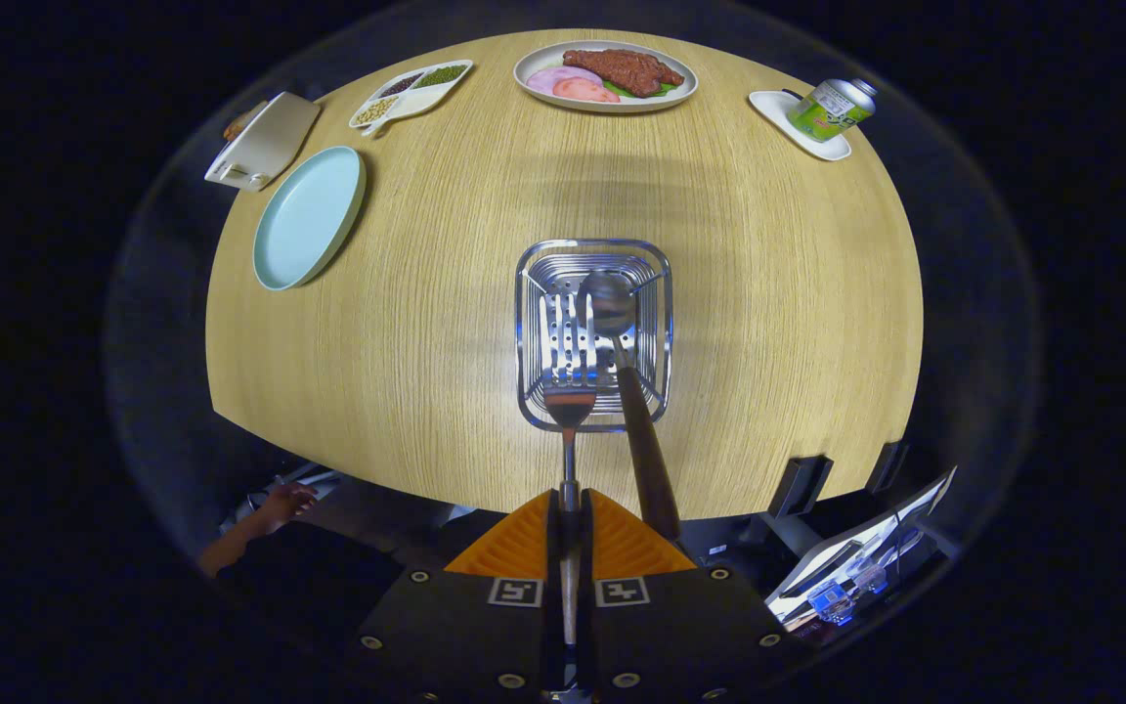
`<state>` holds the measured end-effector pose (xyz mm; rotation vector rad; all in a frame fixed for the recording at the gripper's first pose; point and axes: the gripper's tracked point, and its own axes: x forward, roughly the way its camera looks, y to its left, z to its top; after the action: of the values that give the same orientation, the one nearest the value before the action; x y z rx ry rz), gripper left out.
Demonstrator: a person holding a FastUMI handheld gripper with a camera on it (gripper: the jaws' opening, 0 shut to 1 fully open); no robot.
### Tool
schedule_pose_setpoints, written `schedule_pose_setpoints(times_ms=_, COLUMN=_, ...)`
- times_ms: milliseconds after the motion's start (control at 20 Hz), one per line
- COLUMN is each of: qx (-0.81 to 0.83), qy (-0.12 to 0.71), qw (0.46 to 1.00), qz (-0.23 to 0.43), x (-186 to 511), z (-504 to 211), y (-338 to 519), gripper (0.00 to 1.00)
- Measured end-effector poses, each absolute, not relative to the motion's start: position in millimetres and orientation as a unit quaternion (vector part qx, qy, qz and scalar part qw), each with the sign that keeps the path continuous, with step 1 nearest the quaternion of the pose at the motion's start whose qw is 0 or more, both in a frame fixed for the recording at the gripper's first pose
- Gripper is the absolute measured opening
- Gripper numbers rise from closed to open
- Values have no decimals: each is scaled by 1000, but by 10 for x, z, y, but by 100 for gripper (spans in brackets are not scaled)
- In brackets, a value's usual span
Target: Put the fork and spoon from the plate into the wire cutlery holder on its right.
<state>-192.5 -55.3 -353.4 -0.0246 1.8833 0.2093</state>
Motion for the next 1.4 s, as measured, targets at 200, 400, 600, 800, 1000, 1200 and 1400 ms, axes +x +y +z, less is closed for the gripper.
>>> schedule_pose_setpoints(times_ms=200, qx=12, qy=806, qw=585, qz=86, x=-1853, z=-3540, y=-538, gripper=8)
schedule_pose_setpoints(times_ms=400, qx=30, qy=785, qw=614, qz=78, x=-1646, z=-3499, y=-554, gripper=12)
schedule_pose_setpoints(times_ms=600, qx=75, qy=742, qw=664, qz=59, x=-1360, z=-3291, y=-544, gripper=19)
schedule_pose_setpoints(times_ms=800, qx=113, qy=640, qw=758, qz=55, x=-832, z=-2837, y=-544, gripper=25)
schedule_pose_setpoints(times_ms=1000, qx=120, qy=533, qw=835, qz=60, x=-473, z=-2269, y=-601, gripper=54)
schedule_pose_setpoints(times_ms=1200, qx=100, qy=376, qw=921, qz=20, x=-5, z=-1577, y=-913, gripper=81)
schedule_pose_setpoints(times_ms=1400, qx=60, qy=243, qw=968, qz=-35, x=149, z=-1027, y=-1265, gripper=85)
